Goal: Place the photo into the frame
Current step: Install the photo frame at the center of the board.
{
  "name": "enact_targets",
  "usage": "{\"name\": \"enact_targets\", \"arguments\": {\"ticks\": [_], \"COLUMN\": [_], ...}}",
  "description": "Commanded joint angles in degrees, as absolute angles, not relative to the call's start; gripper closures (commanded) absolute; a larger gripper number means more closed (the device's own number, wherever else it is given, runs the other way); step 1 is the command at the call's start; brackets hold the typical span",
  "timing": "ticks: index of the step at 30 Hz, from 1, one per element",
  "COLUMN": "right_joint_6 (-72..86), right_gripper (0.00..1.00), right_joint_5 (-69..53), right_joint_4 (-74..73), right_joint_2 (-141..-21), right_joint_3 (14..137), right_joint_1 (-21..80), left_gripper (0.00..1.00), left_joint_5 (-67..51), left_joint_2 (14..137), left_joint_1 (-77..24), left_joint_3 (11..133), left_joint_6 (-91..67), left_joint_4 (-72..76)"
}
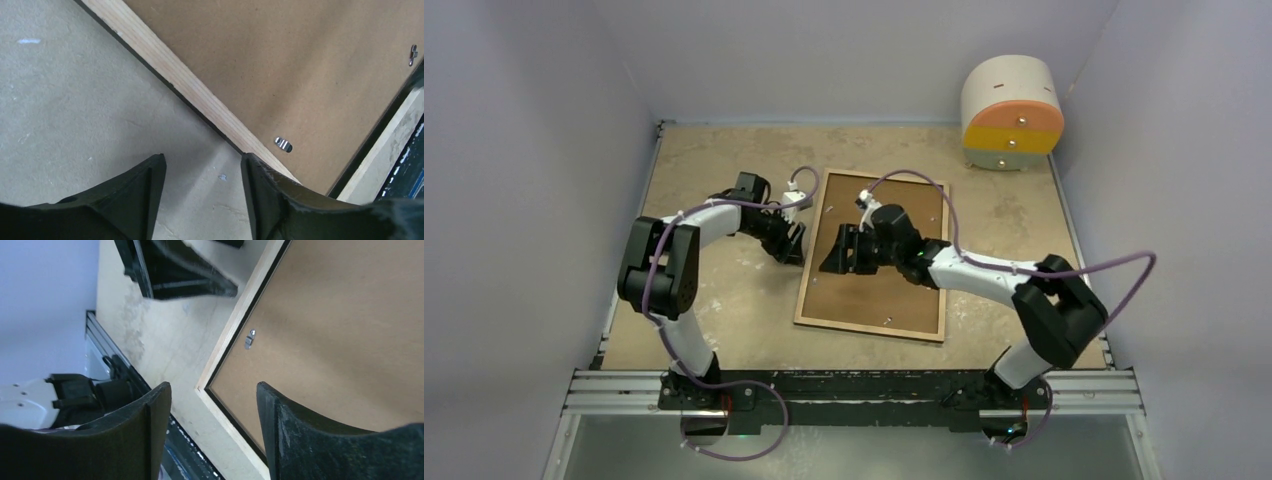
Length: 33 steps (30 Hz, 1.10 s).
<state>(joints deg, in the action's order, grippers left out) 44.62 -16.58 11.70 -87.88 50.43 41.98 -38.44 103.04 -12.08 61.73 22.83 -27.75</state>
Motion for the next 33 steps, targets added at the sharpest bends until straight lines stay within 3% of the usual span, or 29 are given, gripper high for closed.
{"name": "enact_targets", "arguments": {"ticks": [1, 5, 17, 33], "right_joint_6": [44.29, 44.03, 44.70, 46.49], "right_gripper": [0.36, 0.39, 0.39, 0.50], "right_joint_5": [-14.60, -15.85, -18.23, -18.02], "right_joint_4": [17.70, 20.61, 25.46, 28.55], "right_joint_2": [-92.24, -96.32, -103.89, -107.89], "right_joint_3": [50.96, 51.35, 52.12, 52.39], "right_joint_1": [46.04, 46.95, 47.54, 48.23], "left_gripper": [0.45, 0.52, 0.54, 0.62], "left_joint_5": [-42.56, -43.94, -45.35, -44.51], "left_joint_2": [104.49, 105.33, 105.76, 105.67], "left_joint_1": [-12.39, -12.39, -12.48, -13.00], "left_joint_3": [63.09, 62.71, 61.96, 61.61], "left_joint_6": [21.36, 21.31, 22.19, 23.99], "left_joint_4": [-25.88, -25.62, -25.81, -26.89]}}
